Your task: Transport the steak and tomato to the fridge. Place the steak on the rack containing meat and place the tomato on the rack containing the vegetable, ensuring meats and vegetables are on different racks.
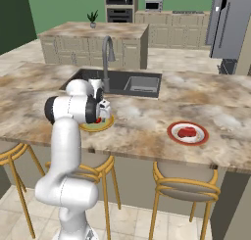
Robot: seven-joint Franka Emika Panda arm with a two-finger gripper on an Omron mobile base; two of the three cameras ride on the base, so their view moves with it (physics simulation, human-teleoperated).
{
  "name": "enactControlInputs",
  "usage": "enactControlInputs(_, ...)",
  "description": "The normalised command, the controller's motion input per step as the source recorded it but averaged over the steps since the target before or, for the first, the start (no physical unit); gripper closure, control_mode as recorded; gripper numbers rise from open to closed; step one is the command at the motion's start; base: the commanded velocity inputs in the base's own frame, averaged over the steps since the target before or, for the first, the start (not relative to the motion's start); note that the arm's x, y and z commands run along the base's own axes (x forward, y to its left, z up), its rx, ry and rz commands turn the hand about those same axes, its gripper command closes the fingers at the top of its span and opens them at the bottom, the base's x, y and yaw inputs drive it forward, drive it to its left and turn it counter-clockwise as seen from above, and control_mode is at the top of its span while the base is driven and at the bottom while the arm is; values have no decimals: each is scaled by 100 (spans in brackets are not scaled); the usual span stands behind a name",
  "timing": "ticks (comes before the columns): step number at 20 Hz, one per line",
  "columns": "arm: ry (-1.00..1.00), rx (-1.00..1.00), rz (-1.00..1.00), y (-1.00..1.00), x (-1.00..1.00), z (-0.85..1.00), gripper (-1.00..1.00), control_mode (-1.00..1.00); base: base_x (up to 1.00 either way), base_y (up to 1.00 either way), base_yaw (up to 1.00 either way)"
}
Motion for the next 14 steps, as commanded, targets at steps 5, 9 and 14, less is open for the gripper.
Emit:
enactControlInputs(5,7,0,0,0,33,-14,-100,-100,0,0,0)
enactControlInputs(9,8,0,-3,0,-7,-9,-100,-100,0,0,0)
enactControlInputs(14,5,0,-6,0,-21,0,-100,-100,0,0,0)
